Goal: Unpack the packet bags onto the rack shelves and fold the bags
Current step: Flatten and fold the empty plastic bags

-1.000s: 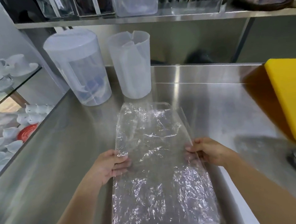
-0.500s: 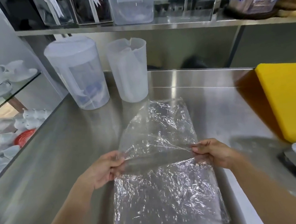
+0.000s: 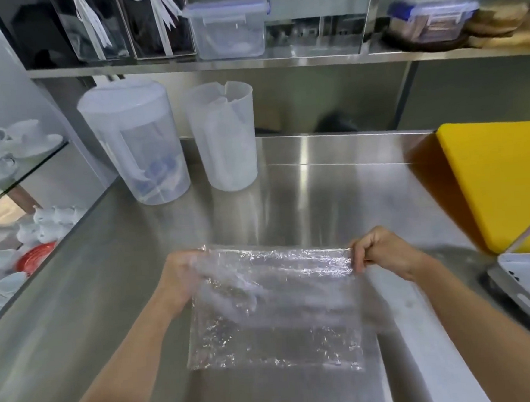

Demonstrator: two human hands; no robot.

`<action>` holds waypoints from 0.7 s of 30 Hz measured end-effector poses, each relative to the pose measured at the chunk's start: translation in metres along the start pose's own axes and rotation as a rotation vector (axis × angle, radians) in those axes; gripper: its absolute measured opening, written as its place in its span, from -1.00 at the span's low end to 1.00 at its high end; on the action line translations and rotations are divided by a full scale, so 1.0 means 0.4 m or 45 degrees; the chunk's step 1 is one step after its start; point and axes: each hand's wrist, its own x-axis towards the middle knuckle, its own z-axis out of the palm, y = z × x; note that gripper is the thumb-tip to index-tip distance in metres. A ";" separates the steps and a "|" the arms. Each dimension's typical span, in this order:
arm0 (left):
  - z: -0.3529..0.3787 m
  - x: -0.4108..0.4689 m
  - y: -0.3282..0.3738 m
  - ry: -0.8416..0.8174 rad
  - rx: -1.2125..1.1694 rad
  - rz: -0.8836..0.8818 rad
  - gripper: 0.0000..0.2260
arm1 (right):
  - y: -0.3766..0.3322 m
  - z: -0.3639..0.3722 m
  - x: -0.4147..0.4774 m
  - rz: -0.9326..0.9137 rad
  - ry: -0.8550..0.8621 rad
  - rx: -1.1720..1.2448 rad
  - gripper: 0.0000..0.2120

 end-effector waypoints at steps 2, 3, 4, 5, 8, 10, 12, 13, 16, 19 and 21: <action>0.007 -0.002 0.036 -0.057 0.161 0.202 -0.53 | 0.007 -0.011 -0.002 -0.031 -0.006 -0.126 -0.49; 0.013 -0.001 0.057 -0.030 0.240 0.302 -0.55 | 0.009 -0.017 0.000 -0.060 0.006 -0.201 -0.46; 0.018 0.000 0.080 0.002 0.303 0.399 -0.54 | 0.011 -0.025 0.002 -0.083 0.047 -0.300 -0.42; 0.024 -0.002 0.107 0.015 0.340 0.477 -0.53 | 0.008 -0.032 0.004 -0.112 0.134 -0.421 -0.42; 0.038 -0.007 0.167 -0.054 0.397 0.634 -0.59 | -0.036 -0.045 0.005 -0.247 0.487 -0.699 -0.61; 0.054 -0.013 0.201 -0.153 0.444 0.716 -0.67 | -0.091 -0.037 -0.005 -0.287 0.395 -0.533 -0.62; 0.077 -0.019 0.234 -0.227 0.470 0.770 -0.64 | -0.153 -0.015 -0.014 -0.159 0.001 -0.359 -0.50; 0.092 -0.025 0.253 -0.282 0.464 0.791 -0.67 | -0.179 0.001 -0.017 -0.076 -0.190 -0.374 -0.48; 0.127 -0.037 0.297 -0.490 0.450 0.774 -0.70 | -0.217 0.045 -0.020 0.009 -0.445 -0.539 -0.75; 0.122 -0.013 0.315 -0.424 0.369 0.714 -0.60 | -0.211 0.048 -0.028 -0.035 -0.201 -0.453 -0.83; 0.100 0.014 0.315 0.024 0.023 0.626 -0.56 | -0.188 0.029 -0.037 -0.054 0.139 -0.279 -0.77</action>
